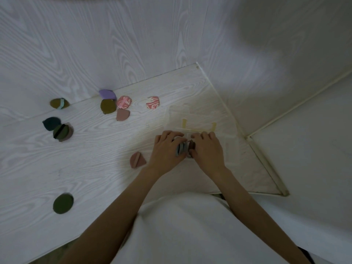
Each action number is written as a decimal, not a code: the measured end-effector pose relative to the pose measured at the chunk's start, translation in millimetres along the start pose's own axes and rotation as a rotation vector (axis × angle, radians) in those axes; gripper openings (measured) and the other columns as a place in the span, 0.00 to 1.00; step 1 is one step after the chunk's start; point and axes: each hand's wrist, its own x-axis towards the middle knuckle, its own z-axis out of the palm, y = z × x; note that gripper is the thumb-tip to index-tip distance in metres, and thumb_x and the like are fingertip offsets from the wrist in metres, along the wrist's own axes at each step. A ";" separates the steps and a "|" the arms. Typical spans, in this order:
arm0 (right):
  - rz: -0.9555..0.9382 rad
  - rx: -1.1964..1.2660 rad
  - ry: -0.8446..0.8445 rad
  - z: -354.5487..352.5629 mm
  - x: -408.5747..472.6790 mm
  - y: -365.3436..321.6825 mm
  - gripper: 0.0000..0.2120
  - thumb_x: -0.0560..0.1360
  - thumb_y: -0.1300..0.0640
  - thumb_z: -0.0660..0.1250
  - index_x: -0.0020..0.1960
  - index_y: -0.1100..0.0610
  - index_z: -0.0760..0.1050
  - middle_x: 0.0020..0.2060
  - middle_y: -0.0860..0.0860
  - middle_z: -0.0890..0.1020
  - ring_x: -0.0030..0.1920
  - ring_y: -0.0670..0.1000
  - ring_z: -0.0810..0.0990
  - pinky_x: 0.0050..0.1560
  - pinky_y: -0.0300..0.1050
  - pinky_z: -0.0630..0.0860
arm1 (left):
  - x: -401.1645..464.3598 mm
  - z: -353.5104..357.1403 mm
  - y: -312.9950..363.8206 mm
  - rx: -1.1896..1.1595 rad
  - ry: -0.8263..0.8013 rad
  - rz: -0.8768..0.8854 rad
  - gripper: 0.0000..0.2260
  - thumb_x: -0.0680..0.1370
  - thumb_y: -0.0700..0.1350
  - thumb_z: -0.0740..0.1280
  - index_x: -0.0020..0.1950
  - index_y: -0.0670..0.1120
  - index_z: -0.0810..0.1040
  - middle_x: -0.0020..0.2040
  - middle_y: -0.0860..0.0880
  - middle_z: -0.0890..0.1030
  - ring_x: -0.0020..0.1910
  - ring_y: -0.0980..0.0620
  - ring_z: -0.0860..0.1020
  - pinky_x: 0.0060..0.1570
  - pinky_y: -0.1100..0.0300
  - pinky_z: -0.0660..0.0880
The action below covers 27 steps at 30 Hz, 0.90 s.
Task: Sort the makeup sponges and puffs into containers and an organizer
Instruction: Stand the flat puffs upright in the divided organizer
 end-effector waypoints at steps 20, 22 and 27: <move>0.053 0.053 -0.034 -8.6 2.9 6.7 0.13 0.66 0.49 0.75 0.45 0.57 0.82 0.61 0.58 0.73 0.59 0.61 0.68 0.54 0.52 0.66 | 2.2 -2.4 -3.5 0.014 -0.044 0.021 0.18 0.70 0.56 0.60 0.55 0.51 0.79 0.59 0.48 0.76 0.59 0.49 0.67 0.51 0.57 0.59; 0.060 0.045 -0.062 -6.0 1.7 5.2 0.09 0.68 0.49 0.73 0.41 0.55 0.84 0.63 0.56 0.72 0.60 0.60 0.67 0.54 0.51 0.64 | 2.1 -2.1 -4.2 0.003 -0.052 0.021 0.18 0.70 0.56 0.59 0.55 0.51 0.78 0.59 0.48 0.76 0.59 0.48 0.67 0.51 0.57 0.59; 0.070 0.067 0.010 -11.0 -2.3 -1.0 0.05 0.67 0.54 0.74 0.39 0.55 0.83 0.61 0.57 0.74 0.58 0.62 0.69 0.52 0.55 0.70 | -3.3 -10.7 -6.7 -0.073 -0.005 -0.002 0.17 0.71 0.55 0.60 0.54 0.50 0.79 0.59 0.48 0.77 0.58 0.49 0.67 0.52 0.55 0.65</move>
